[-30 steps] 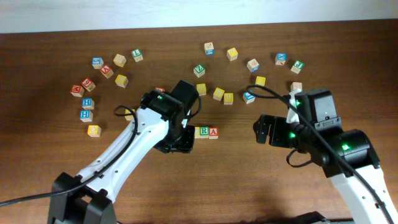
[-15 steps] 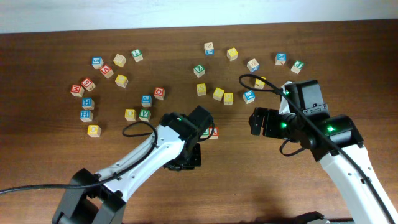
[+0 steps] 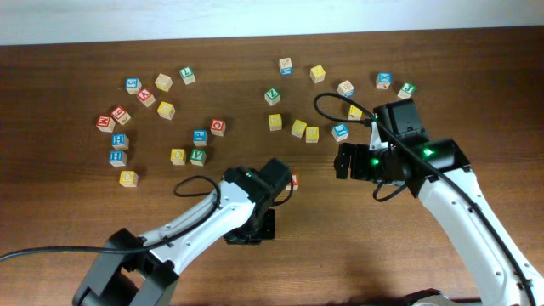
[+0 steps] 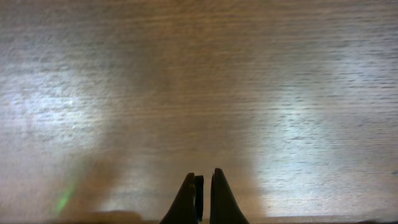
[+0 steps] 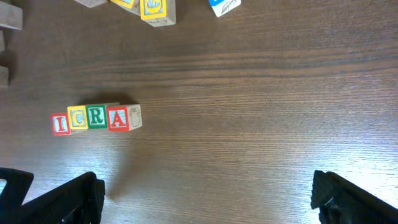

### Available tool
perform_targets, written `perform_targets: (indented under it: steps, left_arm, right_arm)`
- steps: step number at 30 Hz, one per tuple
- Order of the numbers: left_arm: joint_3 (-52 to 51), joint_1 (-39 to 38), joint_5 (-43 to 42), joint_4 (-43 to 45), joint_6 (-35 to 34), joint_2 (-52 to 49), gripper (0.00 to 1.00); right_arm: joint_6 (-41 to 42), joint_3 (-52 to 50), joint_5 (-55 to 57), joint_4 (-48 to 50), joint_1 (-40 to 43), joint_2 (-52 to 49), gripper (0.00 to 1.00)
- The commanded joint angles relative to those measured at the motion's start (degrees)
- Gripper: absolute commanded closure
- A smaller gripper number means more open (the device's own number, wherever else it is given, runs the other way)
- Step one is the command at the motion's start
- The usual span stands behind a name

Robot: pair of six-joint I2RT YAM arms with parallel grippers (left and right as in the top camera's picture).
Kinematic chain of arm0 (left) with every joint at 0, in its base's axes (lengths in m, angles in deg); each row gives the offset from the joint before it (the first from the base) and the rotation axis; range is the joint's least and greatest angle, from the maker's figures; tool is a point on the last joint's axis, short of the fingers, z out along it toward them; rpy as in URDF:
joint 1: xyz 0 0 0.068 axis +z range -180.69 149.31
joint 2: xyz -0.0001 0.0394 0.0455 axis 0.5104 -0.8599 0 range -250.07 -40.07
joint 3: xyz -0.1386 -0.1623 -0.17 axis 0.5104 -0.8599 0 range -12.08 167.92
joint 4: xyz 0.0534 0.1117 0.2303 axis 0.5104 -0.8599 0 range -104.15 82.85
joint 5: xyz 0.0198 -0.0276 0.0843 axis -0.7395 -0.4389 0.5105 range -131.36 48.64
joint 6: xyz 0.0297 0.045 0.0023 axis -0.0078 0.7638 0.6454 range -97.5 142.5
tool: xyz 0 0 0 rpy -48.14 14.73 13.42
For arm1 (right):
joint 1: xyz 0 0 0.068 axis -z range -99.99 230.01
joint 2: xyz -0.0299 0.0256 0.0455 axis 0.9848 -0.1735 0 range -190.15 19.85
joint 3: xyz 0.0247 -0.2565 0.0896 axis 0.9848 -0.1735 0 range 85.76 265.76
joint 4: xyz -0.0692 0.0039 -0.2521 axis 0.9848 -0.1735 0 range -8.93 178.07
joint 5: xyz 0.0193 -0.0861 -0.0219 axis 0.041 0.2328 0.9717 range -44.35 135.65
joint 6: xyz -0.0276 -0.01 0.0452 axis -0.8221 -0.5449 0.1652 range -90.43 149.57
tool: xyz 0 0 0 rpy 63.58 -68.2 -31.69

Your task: Spell out ICRA

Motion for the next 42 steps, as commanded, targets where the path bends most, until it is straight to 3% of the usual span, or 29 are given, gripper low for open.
perform_targets:
  steps: [1,3,7,16,18,42]
  left_arm:
    - [-0.52,-0.09,6.78,5.09,1.6,0.02,1.0]
    - [-0.55,0.7,12.83,7.74,1.6,-0.04,1.0]
    - [-0.55,1.27,13.97,13.0,1.6,-3.45,1.0]
    - [-0.52,6.29,13.49,20.13,1.6,-8.76,1.0]
    - [-0.52,6.91,7.8,22.8,6.49,-8.76,1.0]
    - [-0.52,6.88,11.45,25.66,6.62,-8.76,1.0]
  right_arm:
    - [-0.59,0.42,-0.22,0.13,-0.04,-2.84,0.01]
    - [-0.61,0.42,-1.46,0.13,-0.04,-3.41,0.01]
    - [-0.63,0.42,-1.44,0.17,-0.04,-3.41,0.01]
    - [-0.63,0.42,-1.42,-0.09,-0.04,-3.41,0.01]
    - [-0.63,0.42,-1.42,0.13,-0.04,-3.41,0.01]
    - [-2.1,0.42,-1.42,-0.28,-0.04,-3.41,0.01]
